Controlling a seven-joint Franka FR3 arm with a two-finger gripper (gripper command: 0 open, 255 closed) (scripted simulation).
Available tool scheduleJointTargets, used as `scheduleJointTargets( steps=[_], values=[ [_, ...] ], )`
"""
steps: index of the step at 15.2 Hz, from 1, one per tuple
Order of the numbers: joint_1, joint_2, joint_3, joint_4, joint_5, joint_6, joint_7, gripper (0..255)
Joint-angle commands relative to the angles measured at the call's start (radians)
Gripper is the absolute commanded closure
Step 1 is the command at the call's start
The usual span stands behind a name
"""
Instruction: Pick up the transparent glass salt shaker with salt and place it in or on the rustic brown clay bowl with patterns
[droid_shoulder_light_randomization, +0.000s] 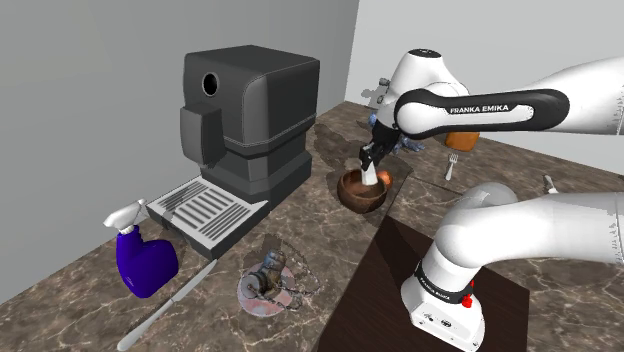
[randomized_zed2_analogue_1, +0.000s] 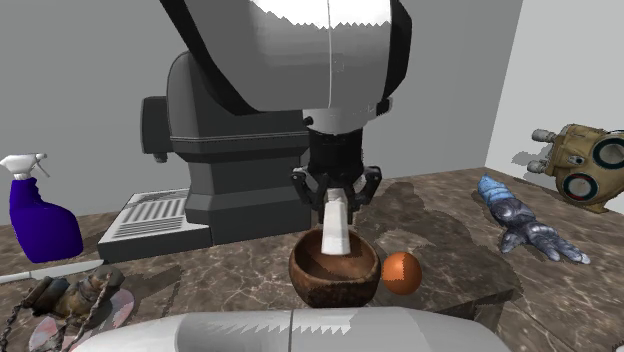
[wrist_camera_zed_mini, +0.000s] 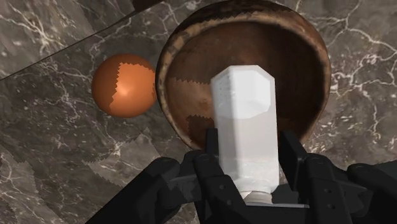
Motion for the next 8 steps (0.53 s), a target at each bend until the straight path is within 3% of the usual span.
scheduleJointTargets(
  steps=[1, 6, 7, 8],
  values=[
    [0.0, 0.0, 0.0, -0.004, 0.0, 0.004, 0.001, 255],
    [0.0, 0.0, 0.0, -0.004, 0.0, 0.004, 0.001, 255],
    [0.0, 0.0, 0.0, -0.004, 0.0, 0.004, 0.001, 0],
    [0.0, 0.0, 0.0, -0.004, 0.0, 0.004, 0.001, 0]
  ],
)
